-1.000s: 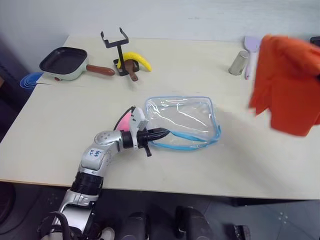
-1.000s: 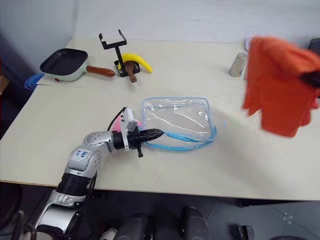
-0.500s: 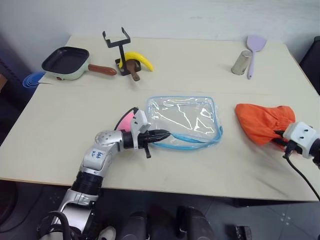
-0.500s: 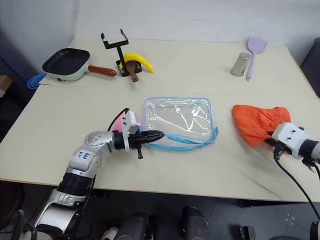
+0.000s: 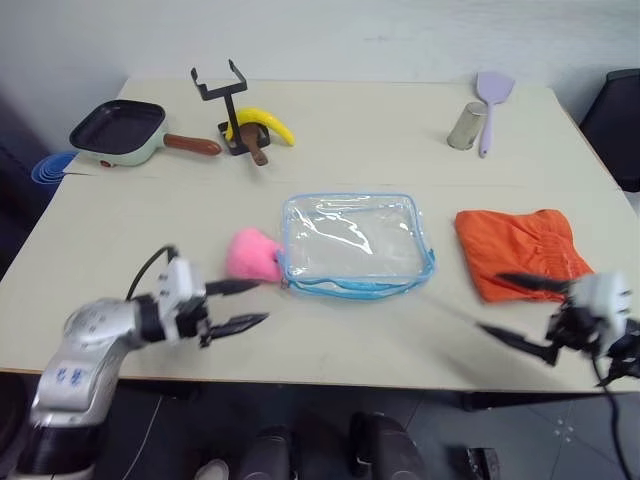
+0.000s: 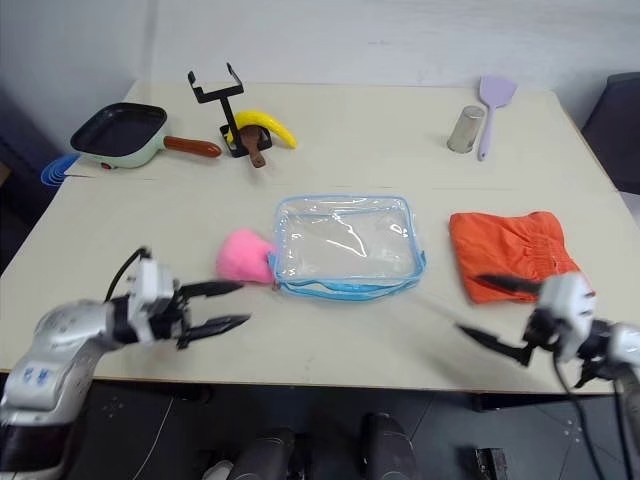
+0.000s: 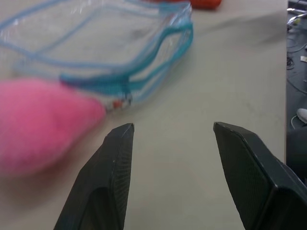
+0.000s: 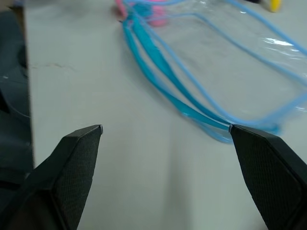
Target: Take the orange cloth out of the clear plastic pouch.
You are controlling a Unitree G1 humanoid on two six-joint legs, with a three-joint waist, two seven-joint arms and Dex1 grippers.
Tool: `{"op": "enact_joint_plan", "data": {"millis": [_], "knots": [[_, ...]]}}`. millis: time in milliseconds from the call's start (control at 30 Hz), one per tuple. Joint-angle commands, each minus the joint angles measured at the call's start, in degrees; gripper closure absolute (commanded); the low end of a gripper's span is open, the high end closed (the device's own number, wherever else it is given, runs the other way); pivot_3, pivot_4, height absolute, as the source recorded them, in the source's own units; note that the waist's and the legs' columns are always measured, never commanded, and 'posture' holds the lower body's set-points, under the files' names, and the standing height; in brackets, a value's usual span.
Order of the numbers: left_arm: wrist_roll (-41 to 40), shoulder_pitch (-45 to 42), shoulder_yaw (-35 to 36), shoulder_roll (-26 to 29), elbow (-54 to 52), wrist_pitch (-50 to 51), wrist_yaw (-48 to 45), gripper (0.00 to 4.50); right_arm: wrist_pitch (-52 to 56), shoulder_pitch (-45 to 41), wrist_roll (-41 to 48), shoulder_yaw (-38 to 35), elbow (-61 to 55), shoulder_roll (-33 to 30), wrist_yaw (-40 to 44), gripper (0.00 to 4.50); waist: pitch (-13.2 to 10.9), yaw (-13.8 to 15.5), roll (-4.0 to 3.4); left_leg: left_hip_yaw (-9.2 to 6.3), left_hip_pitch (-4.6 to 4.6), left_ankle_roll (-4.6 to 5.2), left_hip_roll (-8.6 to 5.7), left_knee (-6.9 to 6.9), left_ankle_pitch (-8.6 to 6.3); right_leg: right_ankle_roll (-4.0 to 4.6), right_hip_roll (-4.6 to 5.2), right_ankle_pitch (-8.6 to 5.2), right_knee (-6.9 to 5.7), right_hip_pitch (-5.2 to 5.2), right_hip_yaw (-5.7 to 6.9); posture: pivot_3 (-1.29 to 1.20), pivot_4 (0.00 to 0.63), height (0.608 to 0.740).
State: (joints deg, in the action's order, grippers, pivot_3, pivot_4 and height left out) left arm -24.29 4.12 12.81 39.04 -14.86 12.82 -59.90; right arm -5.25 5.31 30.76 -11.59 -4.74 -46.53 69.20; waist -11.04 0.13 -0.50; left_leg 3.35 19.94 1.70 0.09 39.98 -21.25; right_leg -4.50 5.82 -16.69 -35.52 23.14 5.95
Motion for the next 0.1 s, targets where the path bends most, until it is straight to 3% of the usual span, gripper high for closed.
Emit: {"op": "enact_joint_plan", "data": {"millis": [33,100], "knots": [[4.16,3.98,1.77,-0.11,-1.53,-6.05,3.03,1.73,-8.37,-4.32,-6.29,2.82,4.42,2.32,0.75,0.04,0.01,0.28,-0.07,-0.03,0.0,0.04,-0.09,0.0,0.0,0.0,0.12,0.0,-0.02,0.03,0.01,0.0,0.15,0.74],[4.92,5.43,1.24,-1.43,-1.74,-8.59,4.19,1.73,-13.76,-6.21,-10.15,4.12,9.11,4.45,-0.41,0.04,0.01,0.49,-0.07,-0.03,0.01,0.09,-0.16,0.0,-0.03,0.0,0.2,0.0,-0.02,0.05,0.01,0.0,0.15,0.74]]}}
